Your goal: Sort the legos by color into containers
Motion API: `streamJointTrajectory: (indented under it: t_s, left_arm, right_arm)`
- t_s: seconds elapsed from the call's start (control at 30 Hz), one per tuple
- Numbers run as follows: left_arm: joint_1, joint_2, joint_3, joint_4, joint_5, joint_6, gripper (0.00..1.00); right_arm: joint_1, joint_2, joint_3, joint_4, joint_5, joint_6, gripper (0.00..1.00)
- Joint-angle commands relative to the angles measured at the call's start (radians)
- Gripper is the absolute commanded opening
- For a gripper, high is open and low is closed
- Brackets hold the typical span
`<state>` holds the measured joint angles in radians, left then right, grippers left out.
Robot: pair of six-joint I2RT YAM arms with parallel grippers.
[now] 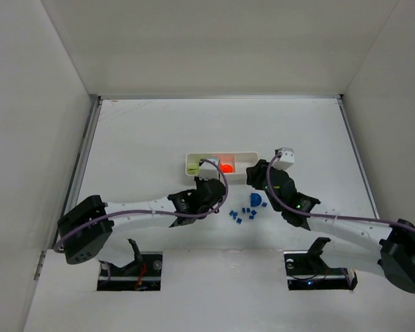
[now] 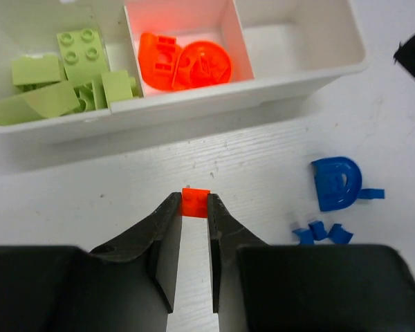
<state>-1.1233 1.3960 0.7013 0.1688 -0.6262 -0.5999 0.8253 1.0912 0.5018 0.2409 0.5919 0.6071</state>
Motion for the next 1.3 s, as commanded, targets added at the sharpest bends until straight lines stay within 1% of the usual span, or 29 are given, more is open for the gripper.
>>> streamJointTrajectory:
  t_s: [0.0, 0.17, 0.23, 0.33, 0.4, 0.47, 0.57, 0.67, 0.77, 0.9, 1.0, 1.13, 1.27]
  left_arm:
    - [0.050, -0.034, 0.064, -0.029, 0.034, 0.011, 0.13]
    - [0.160, 0.046, 0.168, -0.032, 0.124, 0.032, 0.13]
    - [0.197, 0.093, 0.217, -0.028, 0.161, 0.043, 0.14]
    - [0.230, 0.161, 0.286, -0.029, 0.183, 0.060, 0.17]
    - [0.240, 0.204, 0.323, -0.032, 0.178, 0.075, 0.21]
    - [0.250, 0.245, 0.351, -0.031, 0.177, 0.092, 0.28]
    - [0.245, 0.276, 0.368, -0.034, 0.174, 0.103, 0.37]
    - [0.221, 0.258, 0.343, -0.023, 0.155, 0.103, 0.42]
    - [0.182, 0.210, 0.299, -0.020, 0.132, 0.107, 0.43]
    - [0.119, 0.120, 0.202, -0.020, 0.097, 0.098, 0.43]
    - [0.067, 0.055, 0.120, -0.022, 0.083, 0.080, 0.43]
    - [-0.011, -0.024, -0.005, -0.005, 0.057, 0.002, 0.46]
    - [-0.085, -0.066, -0.089, 0.006, 0.014, -0.079, 0.49]
  right_arm:
    - [-0.005, -0.039, -0.020, 0.008, -0.007, 0.028, 0.52]
    - [-0.002, -0.066, -0.045, -0.031, -0.004, 0.054, 0.51]
    - [-0.001, -0.071, -0.051, -0.061, 0.006, 0.069, 0.48]
    - [0.033, -0.076, -0.060, -0.129, 0.037, 0.103, 0.40]
    - [0.059, -0.074, -0.063, -0.207, 0.098, 0.152, 0.38]
    - [0.068, -0.073, -0.066, -0.288, 0.135, 0.221, 0.38]
    - [0.068, -0.056, -0.066, -0.363, 0.129, 0.279, 0.43]
    - [0.077, -0.033, -0.066, -0.397, 0.099, 0.304, 0.48]
    - [0.108, 0.002, -0.068, -0.388, 0.071, 0.316, 0.49]
    - [0.148, 0.085, -0.034, -0.371, 0.057, 0.303, 0.43]
    - [0.151, 0.153, -0.002, -0.368, 0.054, 0.293, 0.41]
    - [0.151, 0.239, 0.037, -0.358, 0.057, 0.293, 0.40]
    - [0.151, 0.292, 0.063, -0.357, 0.072, 0.296, 0.39]
